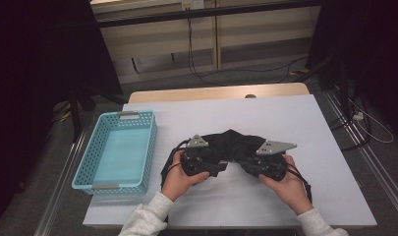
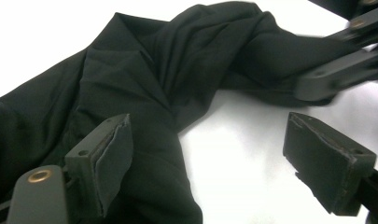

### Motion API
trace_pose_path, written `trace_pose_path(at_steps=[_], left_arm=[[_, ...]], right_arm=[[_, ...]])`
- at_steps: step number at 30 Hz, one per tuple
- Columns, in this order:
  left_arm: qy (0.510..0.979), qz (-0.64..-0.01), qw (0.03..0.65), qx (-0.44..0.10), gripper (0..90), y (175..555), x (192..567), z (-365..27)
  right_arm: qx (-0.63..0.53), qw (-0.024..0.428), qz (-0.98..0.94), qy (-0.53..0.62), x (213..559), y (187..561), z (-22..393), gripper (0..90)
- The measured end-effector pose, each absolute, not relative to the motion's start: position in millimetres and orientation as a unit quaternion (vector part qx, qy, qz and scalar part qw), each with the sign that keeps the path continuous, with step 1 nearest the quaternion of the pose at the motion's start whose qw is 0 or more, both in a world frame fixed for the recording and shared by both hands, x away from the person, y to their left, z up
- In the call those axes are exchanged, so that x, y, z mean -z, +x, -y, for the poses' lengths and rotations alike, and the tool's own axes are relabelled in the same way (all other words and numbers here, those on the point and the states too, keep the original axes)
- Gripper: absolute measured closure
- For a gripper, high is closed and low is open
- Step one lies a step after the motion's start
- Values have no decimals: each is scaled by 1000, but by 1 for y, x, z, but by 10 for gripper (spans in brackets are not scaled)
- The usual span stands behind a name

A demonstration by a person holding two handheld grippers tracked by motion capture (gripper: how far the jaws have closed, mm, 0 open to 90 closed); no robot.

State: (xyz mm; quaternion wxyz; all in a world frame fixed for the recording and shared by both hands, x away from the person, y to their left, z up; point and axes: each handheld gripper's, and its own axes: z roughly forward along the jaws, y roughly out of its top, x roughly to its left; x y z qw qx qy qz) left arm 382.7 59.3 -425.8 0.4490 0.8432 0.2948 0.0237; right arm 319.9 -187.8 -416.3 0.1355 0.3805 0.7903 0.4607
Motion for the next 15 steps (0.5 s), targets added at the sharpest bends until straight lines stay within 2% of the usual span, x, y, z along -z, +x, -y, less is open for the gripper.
trace_pose_path(at_steps=[5,11,15], left_arm=[[844,-293,448,-26,162,383,426,-60],[847,-292,445,-25,162,382,428,-58],[848,-288,444,-22,162,381,428,-55]], right_arm=[[-489,140,-775,376,403,318,183,801],[-438,180,-772,424,427,333,199,800],[-430,177,-769,438,434,340,203,787]])
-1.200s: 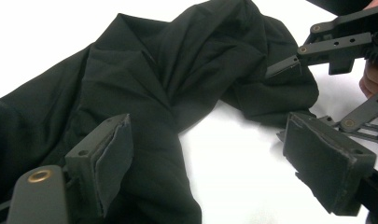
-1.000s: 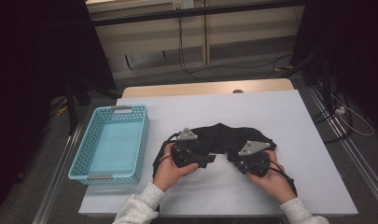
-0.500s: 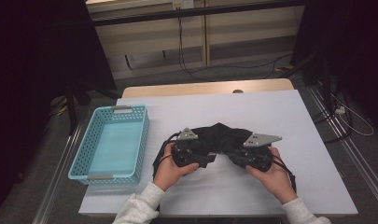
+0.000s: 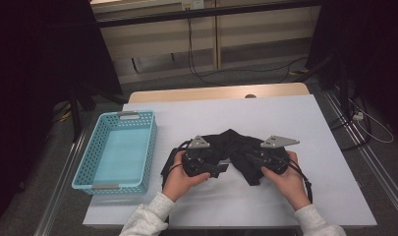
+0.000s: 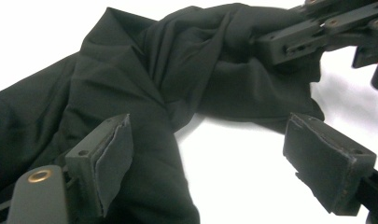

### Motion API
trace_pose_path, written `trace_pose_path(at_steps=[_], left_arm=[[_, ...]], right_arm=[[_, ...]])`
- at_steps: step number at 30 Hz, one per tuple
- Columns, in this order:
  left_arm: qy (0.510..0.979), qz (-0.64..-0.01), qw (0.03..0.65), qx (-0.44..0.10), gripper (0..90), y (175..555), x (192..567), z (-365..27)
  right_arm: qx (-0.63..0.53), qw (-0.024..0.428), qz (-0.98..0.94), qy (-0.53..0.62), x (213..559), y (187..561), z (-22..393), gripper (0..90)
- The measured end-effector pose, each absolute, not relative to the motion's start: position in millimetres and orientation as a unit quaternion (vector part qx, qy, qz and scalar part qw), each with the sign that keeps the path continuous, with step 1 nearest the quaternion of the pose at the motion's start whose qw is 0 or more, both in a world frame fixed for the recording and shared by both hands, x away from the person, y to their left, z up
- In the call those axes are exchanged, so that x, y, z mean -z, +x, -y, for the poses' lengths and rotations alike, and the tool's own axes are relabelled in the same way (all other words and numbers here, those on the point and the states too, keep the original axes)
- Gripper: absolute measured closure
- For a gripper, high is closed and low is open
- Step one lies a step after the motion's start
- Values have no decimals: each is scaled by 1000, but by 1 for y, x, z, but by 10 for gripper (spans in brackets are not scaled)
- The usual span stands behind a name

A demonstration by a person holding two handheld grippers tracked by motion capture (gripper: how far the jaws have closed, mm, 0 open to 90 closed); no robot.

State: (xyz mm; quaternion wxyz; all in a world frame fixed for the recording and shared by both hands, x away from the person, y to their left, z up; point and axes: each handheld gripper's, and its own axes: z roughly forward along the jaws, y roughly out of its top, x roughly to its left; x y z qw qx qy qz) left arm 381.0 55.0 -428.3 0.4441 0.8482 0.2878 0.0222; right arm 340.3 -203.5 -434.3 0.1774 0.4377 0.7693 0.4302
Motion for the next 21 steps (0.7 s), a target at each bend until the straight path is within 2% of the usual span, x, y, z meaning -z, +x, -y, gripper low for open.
trace_pose_path(at_steps=[7,11,13,15,18,21], left_arm=[[855,-276,438,-19,162,376,432,-47],[857,-272,436,-19,162,375,432,-46],[857,-273,437,-19,162,375,432,-45],[856,-274,437,-19,162,375,433,-46],[859,-273,433,-16,162,374,436,-45],[858,-271,437,-13,162,373,438,-41]], right_arm=[[-379,178,-800,431,448,342,198,708],[-370,182,-807,423,452,340,196,549],[-375,187,-803,424,448,339,197,433],[-390,193,-795,423,442,337,200,363],[-412,221,-773,429,431,333,208,244],[-419,241,-758,439,427,330,218,205]])
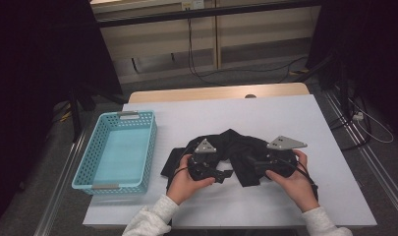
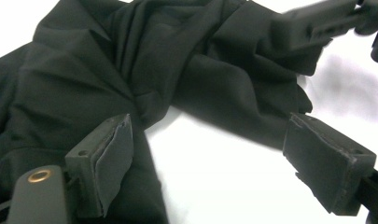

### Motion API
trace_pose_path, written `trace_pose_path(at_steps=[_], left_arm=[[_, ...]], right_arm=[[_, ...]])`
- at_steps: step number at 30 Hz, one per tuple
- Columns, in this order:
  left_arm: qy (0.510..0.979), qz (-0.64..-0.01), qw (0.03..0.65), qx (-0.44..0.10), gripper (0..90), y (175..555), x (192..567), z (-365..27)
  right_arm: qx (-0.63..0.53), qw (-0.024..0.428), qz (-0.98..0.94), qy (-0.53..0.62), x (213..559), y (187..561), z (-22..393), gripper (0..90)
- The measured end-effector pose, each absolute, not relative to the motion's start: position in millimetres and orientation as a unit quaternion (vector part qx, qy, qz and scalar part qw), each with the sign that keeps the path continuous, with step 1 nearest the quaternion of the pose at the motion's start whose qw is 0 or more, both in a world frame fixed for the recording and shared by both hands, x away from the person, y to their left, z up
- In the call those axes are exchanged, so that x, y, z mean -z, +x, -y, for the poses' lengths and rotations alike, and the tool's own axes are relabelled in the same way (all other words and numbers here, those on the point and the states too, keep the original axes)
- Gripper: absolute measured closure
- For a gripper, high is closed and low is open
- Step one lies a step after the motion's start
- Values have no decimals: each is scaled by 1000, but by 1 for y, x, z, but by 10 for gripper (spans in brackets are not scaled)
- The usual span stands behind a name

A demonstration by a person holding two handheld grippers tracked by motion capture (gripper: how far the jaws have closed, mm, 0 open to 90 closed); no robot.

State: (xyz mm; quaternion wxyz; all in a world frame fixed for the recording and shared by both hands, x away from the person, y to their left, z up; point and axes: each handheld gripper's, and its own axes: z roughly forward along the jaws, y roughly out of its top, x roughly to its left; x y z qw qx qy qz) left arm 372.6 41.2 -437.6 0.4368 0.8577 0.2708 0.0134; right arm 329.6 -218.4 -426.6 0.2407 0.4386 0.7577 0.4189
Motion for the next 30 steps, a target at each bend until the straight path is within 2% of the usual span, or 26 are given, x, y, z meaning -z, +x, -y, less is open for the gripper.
trace_pose_path(at_steps=[4,10,16,20,26,30], left_arm=[[856,-266,442,-11,168,369,439,-36],[863,-249,439,-17,196,364,445,-26],[865,-236,442,-29,244,361,450,-19],[867,-232,441,-26,244,357,452,-9],[872,-222,434,-46,230,352,459,8],[878,-234,415,-52,319,353,460,14]], right_arm=[[-423,256,-742,454,427,328,232,148],[-424,264,-730,467,427,327,241,127],[-425,261,-728,471,429,327,243,125],[-420,278,-719,479,430,326,249,157],[-420,278,-704,501,432,323,260,149],[-420,277,-702,503,433,322,263,158]])
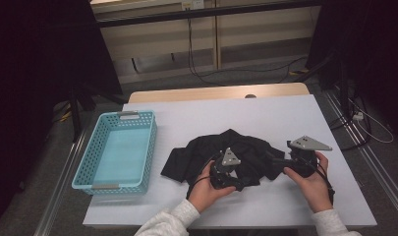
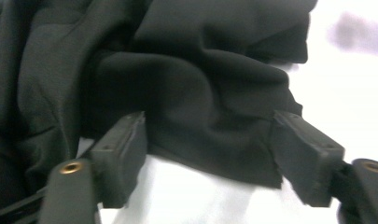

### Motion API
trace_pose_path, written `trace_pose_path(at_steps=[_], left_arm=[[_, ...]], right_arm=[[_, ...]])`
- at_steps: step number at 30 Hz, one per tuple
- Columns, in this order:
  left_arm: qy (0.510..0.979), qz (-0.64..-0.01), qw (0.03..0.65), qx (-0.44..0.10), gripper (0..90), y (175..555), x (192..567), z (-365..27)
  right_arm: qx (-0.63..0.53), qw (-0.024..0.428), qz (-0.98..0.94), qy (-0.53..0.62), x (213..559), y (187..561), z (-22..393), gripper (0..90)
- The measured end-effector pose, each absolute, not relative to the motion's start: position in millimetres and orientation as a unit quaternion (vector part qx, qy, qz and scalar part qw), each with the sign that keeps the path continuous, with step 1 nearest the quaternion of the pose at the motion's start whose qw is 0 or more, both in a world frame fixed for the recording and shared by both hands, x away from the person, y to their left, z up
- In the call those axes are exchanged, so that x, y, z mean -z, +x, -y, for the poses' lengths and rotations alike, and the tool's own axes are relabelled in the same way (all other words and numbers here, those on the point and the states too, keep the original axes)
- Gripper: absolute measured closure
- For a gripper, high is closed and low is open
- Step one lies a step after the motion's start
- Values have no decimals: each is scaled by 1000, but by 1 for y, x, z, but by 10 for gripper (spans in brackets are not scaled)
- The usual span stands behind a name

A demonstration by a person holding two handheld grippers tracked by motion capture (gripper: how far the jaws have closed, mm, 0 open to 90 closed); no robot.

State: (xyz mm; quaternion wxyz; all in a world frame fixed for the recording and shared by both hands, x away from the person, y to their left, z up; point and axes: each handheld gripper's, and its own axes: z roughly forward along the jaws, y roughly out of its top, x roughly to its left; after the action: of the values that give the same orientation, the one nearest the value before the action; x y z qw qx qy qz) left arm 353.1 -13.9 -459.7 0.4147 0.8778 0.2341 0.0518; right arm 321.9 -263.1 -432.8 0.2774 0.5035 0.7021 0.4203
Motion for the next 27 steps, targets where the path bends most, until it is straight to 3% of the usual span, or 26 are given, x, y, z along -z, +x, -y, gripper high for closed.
trace_pose_path(at_steps=[2,6,9,11,19,27], left_arm=[[882,-229,408,-61,381,353,459,15],[882,-241,401,-57,627,354,456,13],[877,-265,400,-20,788,358,454,8],[874,-277,399,-4,844,362,451,3],[843,-321,430,28,860,378,423,-33],[822,-357,443,21,862,393,411,-70]], right_arm=[[-419,277,-703,504,433,321,263,158],[-423,273,-707,497,433,320,264,158],[-420,267,-711,497,432,319,264,154],[-422,253,-717,493,433,317,264,145],[-416,222,-761,446,437,315,250,109],[-375,204,-814,394,449,316,226,114]])
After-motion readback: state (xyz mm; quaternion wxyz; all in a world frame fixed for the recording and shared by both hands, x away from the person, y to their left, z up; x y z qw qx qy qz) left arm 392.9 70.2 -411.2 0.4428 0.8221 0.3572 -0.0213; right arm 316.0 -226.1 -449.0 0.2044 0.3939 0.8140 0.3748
